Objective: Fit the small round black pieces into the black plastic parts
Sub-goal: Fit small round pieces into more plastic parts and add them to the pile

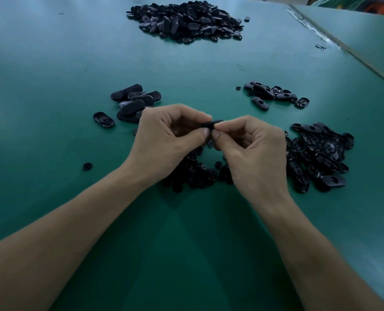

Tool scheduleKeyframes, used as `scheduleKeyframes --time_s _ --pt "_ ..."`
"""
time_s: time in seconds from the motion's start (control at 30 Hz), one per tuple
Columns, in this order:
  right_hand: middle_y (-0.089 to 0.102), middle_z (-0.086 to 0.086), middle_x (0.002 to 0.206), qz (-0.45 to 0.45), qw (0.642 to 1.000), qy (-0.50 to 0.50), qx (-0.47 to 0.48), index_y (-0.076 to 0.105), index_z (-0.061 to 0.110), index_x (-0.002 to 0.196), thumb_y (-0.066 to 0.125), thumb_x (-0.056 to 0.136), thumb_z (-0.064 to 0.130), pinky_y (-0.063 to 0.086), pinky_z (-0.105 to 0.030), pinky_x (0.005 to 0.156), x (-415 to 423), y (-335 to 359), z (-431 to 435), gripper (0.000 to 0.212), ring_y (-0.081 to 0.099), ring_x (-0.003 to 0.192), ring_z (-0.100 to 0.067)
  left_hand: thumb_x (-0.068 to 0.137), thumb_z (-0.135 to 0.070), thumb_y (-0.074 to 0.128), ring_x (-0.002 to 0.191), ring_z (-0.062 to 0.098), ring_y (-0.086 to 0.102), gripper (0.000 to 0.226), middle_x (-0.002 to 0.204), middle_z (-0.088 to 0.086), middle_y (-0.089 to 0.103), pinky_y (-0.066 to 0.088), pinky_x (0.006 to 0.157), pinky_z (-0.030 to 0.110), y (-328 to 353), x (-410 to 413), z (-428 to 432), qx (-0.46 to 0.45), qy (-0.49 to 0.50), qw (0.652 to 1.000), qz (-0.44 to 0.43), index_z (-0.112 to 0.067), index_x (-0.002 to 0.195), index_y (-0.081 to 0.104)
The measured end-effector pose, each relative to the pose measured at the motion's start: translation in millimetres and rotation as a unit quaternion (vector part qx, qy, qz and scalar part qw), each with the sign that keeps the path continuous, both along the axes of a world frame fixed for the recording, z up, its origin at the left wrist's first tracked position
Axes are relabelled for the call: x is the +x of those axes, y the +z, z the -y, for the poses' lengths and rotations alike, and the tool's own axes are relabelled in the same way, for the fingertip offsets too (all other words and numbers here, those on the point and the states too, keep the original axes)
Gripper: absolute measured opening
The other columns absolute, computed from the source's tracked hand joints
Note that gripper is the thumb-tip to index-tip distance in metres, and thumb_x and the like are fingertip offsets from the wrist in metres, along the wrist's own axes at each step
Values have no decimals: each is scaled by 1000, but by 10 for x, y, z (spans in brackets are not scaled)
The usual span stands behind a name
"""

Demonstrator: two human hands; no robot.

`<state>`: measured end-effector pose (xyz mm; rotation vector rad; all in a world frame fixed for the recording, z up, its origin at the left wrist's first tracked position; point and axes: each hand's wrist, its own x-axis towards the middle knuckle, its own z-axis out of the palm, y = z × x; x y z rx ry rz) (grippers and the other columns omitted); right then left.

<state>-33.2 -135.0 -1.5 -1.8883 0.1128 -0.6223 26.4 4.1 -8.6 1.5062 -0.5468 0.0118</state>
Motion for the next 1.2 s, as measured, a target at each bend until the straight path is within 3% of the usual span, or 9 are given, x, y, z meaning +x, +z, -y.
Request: scheduleKeyframes --time_s 0.13,0.37,0.5,0.57,0.7,0.87,1.2 --pt "73 16 79 26 998 -21 -61 79 19 89 76 85 10 56 -21 72 -24 3 -69 10 70 72 -3 78 -6 72 71 10 70 13 77 -6 74 59 74 27 -4 31 -2 -5 10 1000 -7 -17 86 71" --pt "70 10 87 42 990 -18 -130 79 16 99 75 86 11 43 -5 70 -32 13 -48 15 64 81 1 82 -3 73 73 8 70 16 79 -5 75 59 75 25 -17 67 -17 -3 5 1000 -18 -16 92 69" --pt "67 11 91 31 991 -19 -126 77 26 104 75 87 16 42 -6 68 -19 34 26 20 64 79 -2 85 4 72 69 10 69 20 76 -4 75 60 72 26 -12 54 -19 11 -6 1000 -20 -15 90 69" --pt "71 13 92 1 995 -4 -95 74 27 110 74 87 18 48 -10 73 -9 56 71 24 67 83 0 85 4 72 69 10 69 20 76 -3 74 59 73 26 -2 35 -18 18 -15 1000 -21 -15 90 69" --pt "76 11 88 -34 998 55 -20 77 21 99 74 87 9 57 -26 85 7 73 131 18 72 84 -2 84 5 72 71 10 68 20 78 -4 75 59 76 28 15 17 -29 16 -28 999 -30 -14 91 70" --pt "76 7 83 -52 995 89 17 74 24 90 76 85 7 55 -23 78 8 86 190 17 72 79 -7 82 6 74 68 9 70 20 75 -2 75 61 73 25 23 12 -35 5 -30 998 -48 -11 93 71" --pt "74 10 76 -78 995 54 -30 72 24 84 75 84 15 53 -21 70 -5 75 170 10 69 70 -3 82 10 73 60 11 70 20 69 0 75 60 66 23 33 -8 -33 16 -35 998 -52 -7 91 71"
